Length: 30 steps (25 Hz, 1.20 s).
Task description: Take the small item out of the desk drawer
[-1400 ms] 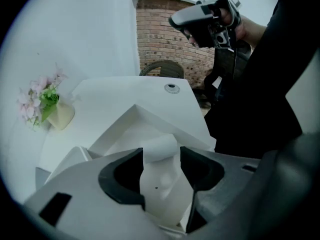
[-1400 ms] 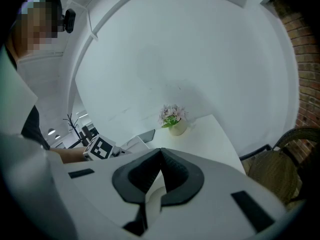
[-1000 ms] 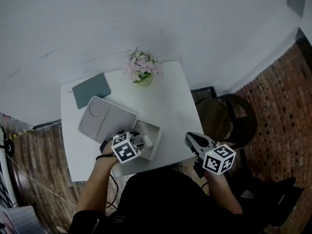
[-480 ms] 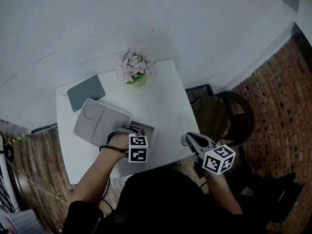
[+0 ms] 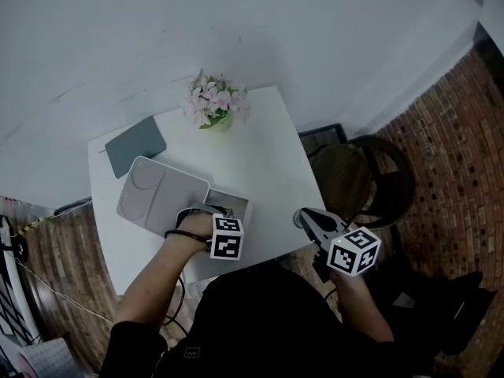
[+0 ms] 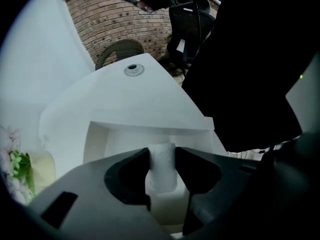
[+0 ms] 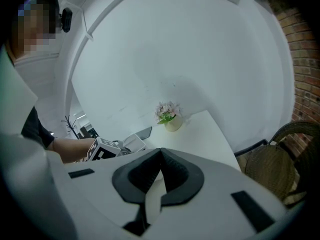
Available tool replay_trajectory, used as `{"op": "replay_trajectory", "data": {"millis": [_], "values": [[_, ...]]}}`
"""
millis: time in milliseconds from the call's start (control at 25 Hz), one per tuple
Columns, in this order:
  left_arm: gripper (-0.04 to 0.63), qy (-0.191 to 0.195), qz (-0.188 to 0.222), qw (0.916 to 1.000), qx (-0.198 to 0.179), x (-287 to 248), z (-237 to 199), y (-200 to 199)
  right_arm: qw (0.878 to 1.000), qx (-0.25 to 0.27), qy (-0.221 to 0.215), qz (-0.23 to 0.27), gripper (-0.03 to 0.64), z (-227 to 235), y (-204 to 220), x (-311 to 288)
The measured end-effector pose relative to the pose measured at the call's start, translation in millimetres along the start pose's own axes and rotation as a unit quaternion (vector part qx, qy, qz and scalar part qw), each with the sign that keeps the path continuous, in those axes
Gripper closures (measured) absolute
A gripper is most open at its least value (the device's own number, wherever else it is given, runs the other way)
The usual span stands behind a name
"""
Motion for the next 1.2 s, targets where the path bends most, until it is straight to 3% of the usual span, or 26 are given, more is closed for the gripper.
{"op": "replay_trajectory", "data": {"millis": [240,480,600,720,960,1120,1200], "values": [[0.425,-0.035,0.065,0.9956,0.058,39.4,-3.6,12.0,1.0,-0.001,0.003,0.005,0.614,-3.6,2.2,1.0],[0.425,-0.077,0.184,0.9729,0.116,100.1,-3.0,29.5,1.0,0.009,0.004,0.01,0.614,-24.6,0.8,-2.9],[0.425,-0.102,0.24,0.9544,0.145,126.9,-2.0,38.4,1.0,0.022,0.006,0.012,0.614,-35.5,-1.3,-1.0],[0.425,-0.12,0.3,0.9308,0.171,152.1,2.1,44.9,0.999,0.036,0.014,0.023,0.614,-38.0,-6.0,7.6],[0.426,-0.148,0.404,0.8729,0.23,208.0,12.1,44.9,0.995,0.05,0.023,0.079,0.614,-30.0,-20.6,35.3],[0.426,-0.176,0.421,0.8549,0.247,231.7,15.7,23.5,0.994,0.052,0.016,0.095,0.614,-14.1,-23.7,56.3],[0.426,-0.185,0.437,0.8404,0.261,239.2,14.6,8.1,0.993,0.051,0.016,0.101,0.614,-1.1,-21.4,72.3]]}}
Point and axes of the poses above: the fingertips, and each gripper's own axes: x backward along the fingers, z to its right, y out of its underside, the point moved 10 cm from there along x, backward along the fingers, and after that the axes turned 6 degrees about -z, right-handed, at the moved point
